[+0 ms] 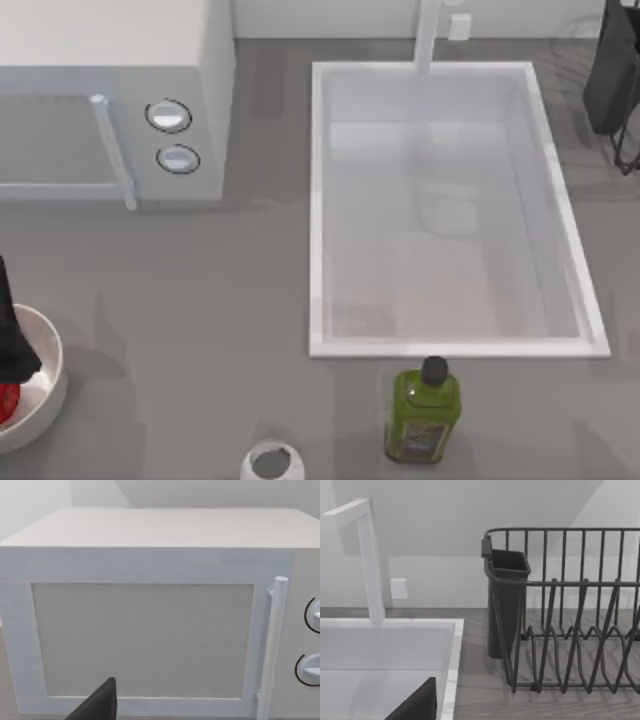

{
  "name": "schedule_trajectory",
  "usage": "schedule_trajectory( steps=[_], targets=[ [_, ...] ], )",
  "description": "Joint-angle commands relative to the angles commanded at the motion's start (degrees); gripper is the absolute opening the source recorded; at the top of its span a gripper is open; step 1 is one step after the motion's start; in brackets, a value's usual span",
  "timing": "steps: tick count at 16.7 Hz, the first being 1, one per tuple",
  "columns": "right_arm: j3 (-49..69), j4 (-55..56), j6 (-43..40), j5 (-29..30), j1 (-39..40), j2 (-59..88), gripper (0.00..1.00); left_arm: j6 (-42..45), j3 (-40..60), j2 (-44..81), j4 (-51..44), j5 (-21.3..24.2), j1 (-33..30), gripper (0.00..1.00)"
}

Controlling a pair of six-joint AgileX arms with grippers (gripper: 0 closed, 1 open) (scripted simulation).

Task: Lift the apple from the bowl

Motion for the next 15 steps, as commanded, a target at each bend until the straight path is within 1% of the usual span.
schedule_trajectory(
  steps=[6,8,11,15],
  targets=[
    [0.0,0.0,0.0,0.0,0.0,0.0,1.0,0.01,0.07,0.08,-0.08,0.0,0.01,1.0],
    [0.0,0.0,0.0,0.0,0.0,0.0,1.0,0.21,1.71,1.97,-1.91,0.0,0.17,1.0],
    [0.0,0.0,0.0,0.0,0.0,0.0,1.0,0.91,7.51,9.36,-8.78,0.0,0.76,1.0],
    [0.0,0.0,0.0,0.0,0.0,0.0,1.0,2.3,19.01,26.98,-22.56,0.01,1.94,1.0]
  ],
)
